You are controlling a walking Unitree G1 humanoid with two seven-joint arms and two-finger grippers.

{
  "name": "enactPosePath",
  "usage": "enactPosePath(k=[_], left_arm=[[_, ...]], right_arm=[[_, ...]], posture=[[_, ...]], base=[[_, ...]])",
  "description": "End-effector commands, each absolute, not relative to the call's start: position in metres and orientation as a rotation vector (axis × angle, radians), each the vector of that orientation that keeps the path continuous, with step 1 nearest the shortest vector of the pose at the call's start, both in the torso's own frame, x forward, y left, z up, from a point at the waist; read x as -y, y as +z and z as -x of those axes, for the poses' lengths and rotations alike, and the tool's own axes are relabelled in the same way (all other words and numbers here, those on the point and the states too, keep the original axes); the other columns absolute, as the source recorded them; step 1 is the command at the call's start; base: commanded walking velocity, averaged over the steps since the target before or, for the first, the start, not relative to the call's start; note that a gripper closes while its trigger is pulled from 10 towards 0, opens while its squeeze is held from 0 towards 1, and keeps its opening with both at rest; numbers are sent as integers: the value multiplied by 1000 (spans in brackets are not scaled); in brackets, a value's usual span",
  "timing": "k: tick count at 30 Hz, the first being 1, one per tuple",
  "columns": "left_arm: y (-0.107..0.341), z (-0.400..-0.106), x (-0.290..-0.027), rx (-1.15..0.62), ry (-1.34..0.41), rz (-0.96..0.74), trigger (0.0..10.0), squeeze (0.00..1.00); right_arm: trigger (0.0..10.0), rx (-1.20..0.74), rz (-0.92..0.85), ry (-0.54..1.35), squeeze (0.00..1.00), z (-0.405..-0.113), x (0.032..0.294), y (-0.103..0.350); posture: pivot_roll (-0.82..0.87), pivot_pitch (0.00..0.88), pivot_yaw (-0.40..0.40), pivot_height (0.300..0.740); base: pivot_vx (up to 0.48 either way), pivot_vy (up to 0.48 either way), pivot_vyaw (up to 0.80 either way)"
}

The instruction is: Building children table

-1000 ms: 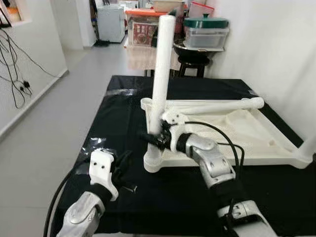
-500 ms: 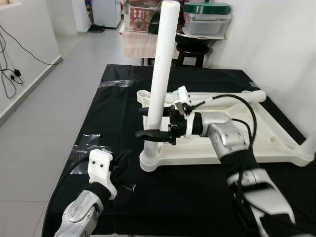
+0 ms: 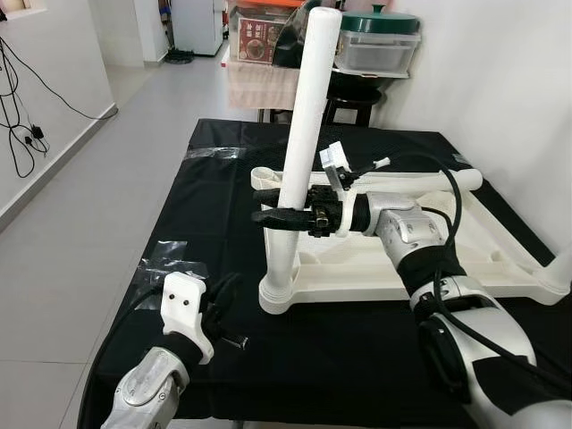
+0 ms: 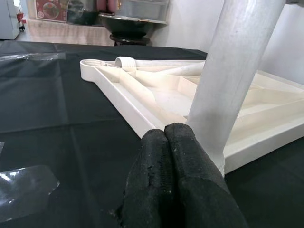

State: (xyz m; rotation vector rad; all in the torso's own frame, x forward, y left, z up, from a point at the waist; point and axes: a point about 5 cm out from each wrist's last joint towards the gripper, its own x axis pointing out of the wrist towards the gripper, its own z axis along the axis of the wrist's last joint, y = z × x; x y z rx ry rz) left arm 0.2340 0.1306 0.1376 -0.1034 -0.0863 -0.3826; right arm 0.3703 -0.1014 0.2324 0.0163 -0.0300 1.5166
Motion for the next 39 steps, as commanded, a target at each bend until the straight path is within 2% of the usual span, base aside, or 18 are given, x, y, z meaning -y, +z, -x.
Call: enactPosePath(k=[1, 8, 9, 10, 11, 12, 13, 19, 20, 23, 24, 26, 27, 28, 29, 31, 32, 39], left_arm=[[137, -232, -129, 75, -386, 101, 10000, 0], [137, -233, -130, 76, -389, 104, 10000, 0], [138, -233, -133, 77, -386, 102, 10000, 0], [138, -233, -133, 77, -386, 102, 10000, 0], [139, -233, -136, 78, -384, 100, 10000, 0], [139, -233, -136, 78, -384, 100, 10000, 0], [138, -234, -139, 74, -384, 94, 10000, 0], [137, -238, -139, 66, -400, 93, 10000, 0], [136, -238, -139, 65, -399, 92, 10000, 0], [136, -238, -139, 65, -397, 92, 10000, 0], [136, -237, -139, 67, -388, 89, 10000, 0], [136, -237, -139, 67, -388, 89, 10000, 0], [135, -237, -139, 68, -380, 88, 10000, 0], [135, -237, -139, 68, -380, 88, 10000, 0], [135, -236, -138, 67, -379, 88, 10000, 0], [134, -236, -138, 65, -381, 89, 10000, 0], [134, -236, -137, 62, -388, 90, 10000, 0], [134, -234, -135, 64, -390, 93, 10000, 0]], right_arm=[[0, 22, -28, 1522, 0, -371, 107, 233], [0, 31, 18, 1423, 0, -370, 116, 223], [0, -34, -14, 1069, 0, -372, 97, 192], [0, -34, -14, 1069, 0, -372, 97, 192], [0, -165, -75, 905, 0, -345, 78, 152], [0, -165, -75, 905, 0, -345, 78, 152], [0, -157, -5, 754, 0, -333, 75, 145], [0, -179, 34, 791, 0, -327, 69, 142], [3059, -165, 79, 823, 0, -333, 66, 144], [3059, -168, 96, 846, 0, -334, 63, 144], [10000, -144, 92, 880, 0, -337, 60, 148], [10000, -144, 92, 880, 0, -337, 60, 148], [10000, -135, 56, 943, 843, -338, 58, 155], [10000, -135, 56, 943, 843, -338, 58, 155], [10000, -71, 18, 1052, 1000, -336, 56, 171], [10000, 6, 15, 1175, 1000, -334, 57, 186], [10000, 66, 33, 1358, 0, -333, 65, 203], [10000, 49, 8, 1425, 0, -358, 78, 212]], posture=[[94, 0, -102, 740], [73, 0, -101, 740], [57, 0, -94, 740], [57, 0, -94, 740], [57, 0, -79, 740], [57, 0, -79, 740], [25, 0, -54, 740], [42, 0, -68, 740], [46, 0, -72, 740], [46, 0, -72, 740], [51, 0, -75, 740], [51, 0, -75, 740], [58, 0, -82, 740], [58, 0, -82, 740], [66, 0, -86, 740], [69, 0, -87, 740], [78, 0, -90, 740], [93, 0, -97, 740]], base=[[0, 0, 0], [0, 0, 0], [0, 0, 0], [0, 0, 0], [0, 0, 0], [0, 0, 0], [0, 0, 0], [0, 0, 0], [0, 0, 0], [0, 0, 0], [0, 0, 0], [0, 0, 0], [0, 0, 0], [0, 0, 0], [0, 0, 0], [0, 0, 0], [0, 0, 0], [0, 0, 0]])
